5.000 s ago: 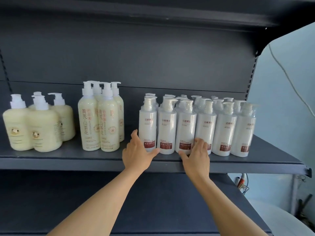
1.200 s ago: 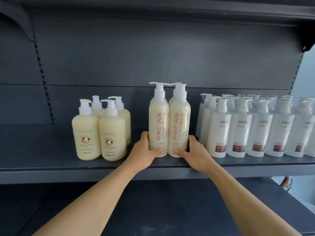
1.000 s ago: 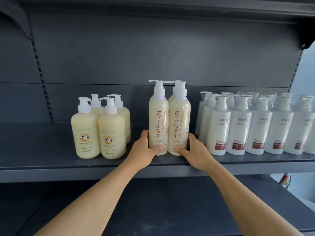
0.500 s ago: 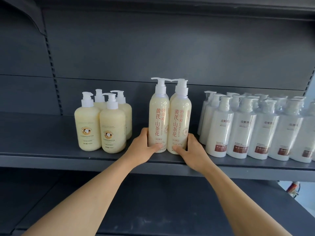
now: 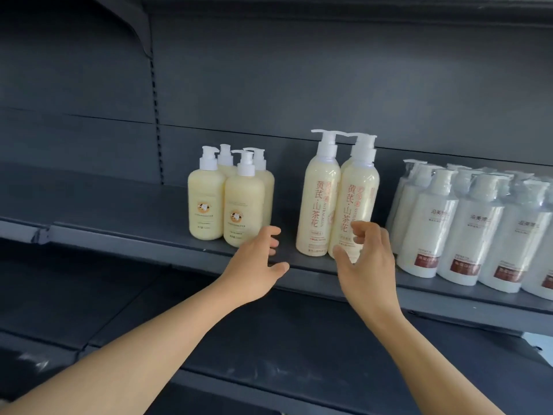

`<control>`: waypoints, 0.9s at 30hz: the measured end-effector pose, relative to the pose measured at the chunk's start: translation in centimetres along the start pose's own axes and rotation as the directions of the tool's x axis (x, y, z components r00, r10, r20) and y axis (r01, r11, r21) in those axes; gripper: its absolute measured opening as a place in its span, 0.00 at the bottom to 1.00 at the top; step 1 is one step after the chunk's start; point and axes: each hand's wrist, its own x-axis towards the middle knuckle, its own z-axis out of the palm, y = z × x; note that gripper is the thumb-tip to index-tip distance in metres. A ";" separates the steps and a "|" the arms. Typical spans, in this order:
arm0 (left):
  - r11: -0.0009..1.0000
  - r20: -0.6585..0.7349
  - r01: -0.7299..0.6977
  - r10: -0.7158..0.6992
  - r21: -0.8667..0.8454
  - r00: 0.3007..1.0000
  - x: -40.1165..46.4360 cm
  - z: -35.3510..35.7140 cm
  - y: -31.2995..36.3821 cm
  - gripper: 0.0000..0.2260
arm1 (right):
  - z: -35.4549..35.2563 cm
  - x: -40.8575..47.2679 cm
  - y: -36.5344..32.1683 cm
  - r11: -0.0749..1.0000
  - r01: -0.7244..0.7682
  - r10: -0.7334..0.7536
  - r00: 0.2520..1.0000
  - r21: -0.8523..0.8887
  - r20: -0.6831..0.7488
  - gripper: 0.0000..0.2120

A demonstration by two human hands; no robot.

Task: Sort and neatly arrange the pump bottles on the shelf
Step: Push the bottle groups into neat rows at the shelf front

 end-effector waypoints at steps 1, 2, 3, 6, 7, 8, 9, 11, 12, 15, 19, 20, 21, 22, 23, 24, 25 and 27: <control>1.000 -0.030 -0.007 0.007 0.018 1.000 -0.5 -0.9 -0.4 0.25 | 0.5 -0.1 -0.8 0.999 0.035 -0.035 0.999 -0.001 0.024 0.20; 0.999 -0.069 -0.013 0.015 0.031 0.998 -1.0 -1.9 -0.8 0.22 | 1.1 -0.2 -1.7 0.998 0.067 -0.068 0.996 0.007 0.051 0.19; 0.999 -0.115 -0.014 0.018 0.037 0.993 -1.4 -2.9 -1.2 0.19 | 1.8 -0.3 -2.5 0.996 0.093 -0.094 0.992 0.019 0.080 0.18; 0.999 -0.252 -0.002 0.014 0.044 0.968 -1.9 -5.7 -2.8 0.15 | 4.2 -0.6 -4.8 0.992 0.111 -0.119 0.977 0.052 0.176 0.20; 0.999 -0.294 0.003 0.011 0.048 0.956 -1.8 -6.6 -3.6 0.15 | 5.1 -0.6 -5.3 0.993 0.100 -0.111 0.971 0.060 0.211 0.21; 0.999 -0.335 0.014 0.002 0.044 0.942 -1.7 -7.3 -4.3 0.16 | 6.0 -0.5 -5.8 0.995 0.083 -0.095 0.965 0.059 0.243 0.23; 0.999 -0.369 0.029 -0.014 0.035 0.929 -1.5 -8.0 -5.1 0.17 | 6.8 -0.3 -6.3 0.997 0.062 -0.073 0.960 0.050 0.270 0.25; 0.998 -0.393 0.061 -0.047 0.023 0.918 -0.7 -9.2 -6.9 0.20 | 8.3 0.2 -7.1 1.000 0.009 -0.016 0.949 0.023 0.315 0.28; 0.997 -0.368 0.073 -0.063 0.015 0.928 -0.2 -9.7 -7.8 0.23 | 8.9 0.5 -7.4 1.000 -0.023 0.017 0.941 0.013 0.337 0.29; 0.993 -0.219 0.099 -0.109 -0.059 0.970 1.7 -10.7 -9.9 0.35 | 10.4 1.5 -8.1 0.994 -0.108 0.108 0.913 -0.021 0.393 0.32; 0.976 -0.055 0.105 -0.118 -0.191 0.992 4.0 -11.2 -11.4 0.37 | 11.8 2.0 -8.0 0.976 -0.215 0.200 0.860 -0.023 0.470 0.33; 0.968 -0.015 0.103 -0.109 -0.227 0.994 4.4 -11.2 -11.7 0.36 | 12.1 2.1 -7.9 0.975 -0.222 0.206 0.855 -0.025 0.475 0.32; 0.957 0.022 0.105 -0.103 -0.271 0.994 4.8 -11.2 -11.8 0.34 | 12.4 2.1 -7.8 0.975 -0.222 0.209 0.856 -0.030 0.472 0.31; 0.942 0.059 0.115 -0.101 -0.317 0.993 5.1 -11.1 -11.9 0.32 | 12.6 2.1 -7.7 0.974 -0.222 0.211 0.859 -0.032 0.466 0.29; 0.927 0.085 0.122 -0.098 -0.353 0.992 5.3 -11.0 -12.0 0.31 | 12.7 2.1 -7.6 0.974 -0.225 0.214 0.860 -0.033 0.463 0.28; 0.919 0.099 0.122 -0.091 -0.376 0.991 5.5 -10.8 -12.2 0.29 | 12.9 2.1 -7.5 0.973 -0.226 0.215 0.859 -0.033 0.465 0.27; 0.915 0.103 0.118 -0.084 -0.386 0.991 5.7 -10.6 -12.4 0.28 | 13.0 2.1 -7.4 0.973 -0.227 0.217 0.856 -0.037 0.468 0.27; 0.913 0.102 0.106 -0.071 -0.394 0.992 6.0 -10.4 -12.8 0.27 | 13.2 2.1 -7.3 0.973 -0.225 0.226 0.856 -0.058 0.466 0.28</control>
